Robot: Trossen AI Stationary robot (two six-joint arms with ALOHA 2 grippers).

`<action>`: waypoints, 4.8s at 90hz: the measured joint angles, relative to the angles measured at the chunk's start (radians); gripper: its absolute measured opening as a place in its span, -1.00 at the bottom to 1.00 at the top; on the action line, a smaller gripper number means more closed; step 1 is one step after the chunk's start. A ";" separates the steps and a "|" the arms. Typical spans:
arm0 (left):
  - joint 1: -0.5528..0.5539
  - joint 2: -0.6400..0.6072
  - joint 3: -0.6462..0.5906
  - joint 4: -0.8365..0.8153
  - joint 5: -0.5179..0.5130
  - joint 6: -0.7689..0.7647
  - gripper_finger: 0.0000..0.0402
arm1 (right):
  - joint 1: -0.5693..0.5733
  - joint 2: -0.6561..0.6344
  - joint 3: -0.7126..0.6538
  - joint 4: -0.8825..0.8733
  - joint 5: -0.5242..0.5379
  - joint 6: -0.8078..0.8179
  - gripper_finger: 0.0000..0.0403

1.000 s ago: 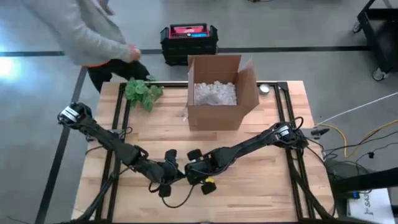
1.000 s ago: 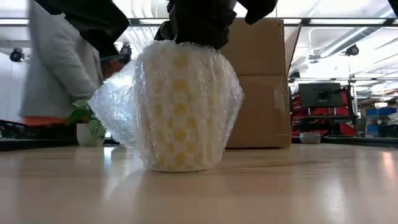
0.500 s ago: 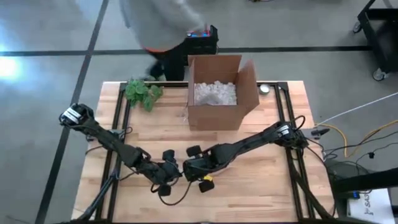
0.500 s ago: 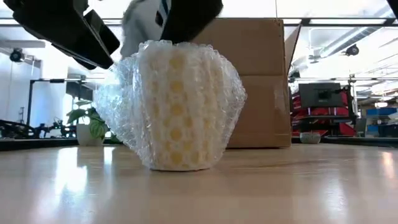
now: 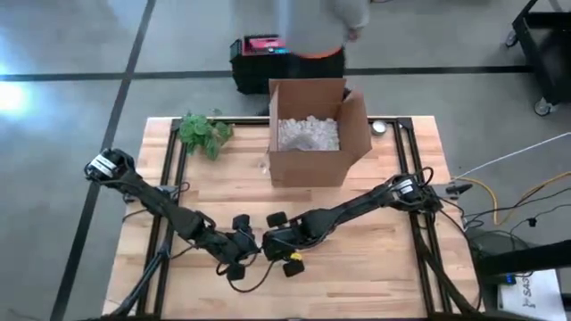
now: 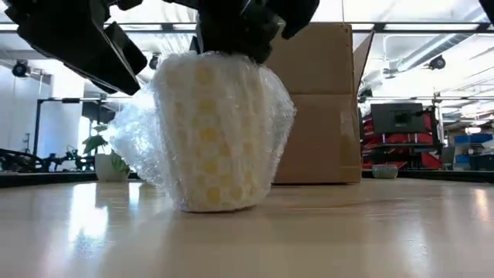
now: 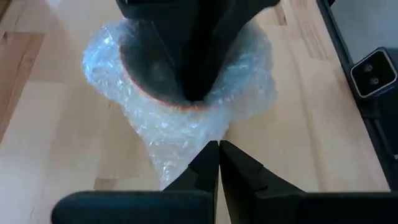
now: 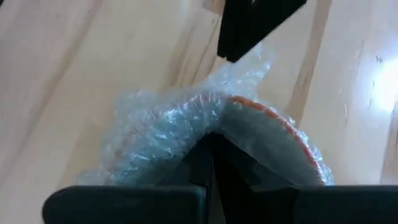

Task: Wrap mug
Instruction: Wrap the yellow mug with bubble wrap, then put the wrapped yellow mug into the box

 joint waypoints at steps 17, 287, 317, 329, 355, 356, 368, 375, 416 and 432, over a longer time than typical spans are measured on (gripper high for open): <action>0.000 0.000 -0.024 0.037 0.000 0.007 -1.00 | -0.006 0.001 -0.001 0.005 -0.006 0.029 -0.99; 0.000 -0.013 -0.017 0.032 0.007 0.031 -1.00 | -0.143 -0.489 0.441 -0.464 0.502 -0.038 -0.83; 0.000 -0.013 -0.017 0.031 0.007 0.032 -1.00 | -0.544 -0.467 0.436 -0.468 0.291 0.023 -0.83; 0.000 -0.013 -0.017 0.025 0.008 0.032 -1.00 | -0.657 -0.404 0.419 -0.534 0.142 0.092 -0.83; 0.000 -0.013 -0.017 0.020 0.008 0.046 -1.00 | -0.701 -0.253 0.387 -0.678 0.016 0.132 -0.83; 0.000 -0.013 -0.017 0.020 0.008 0.046 -1.00 | -0.701 -0.247 0.387 -0.679 0.014 0.132 -0.83; 0.000 -0.013 -0.017 0.020 0.008 0.046 -1.00 | -0.696 -0.195 0.386 -0.680 -0.002 0.137 -0.83; 0.000 -0.013 -0.017 0.019 0.008 0.046 -1.00 | -0.697 -0.174 0.386 -0.683 -0.004 0.140 -0.78; 0.000 -0.012 -0.017 0.014 0.009 0.030 -1.00 | -0.700 -0.155 0.390 -0.724 -0.021 0.215 0.19; 0.000 -0.013 -0.014 0.016 0.008 0.033 -1.00 | -0.687 -0.297 0.403 -0.735 -0.023 0.212 0.37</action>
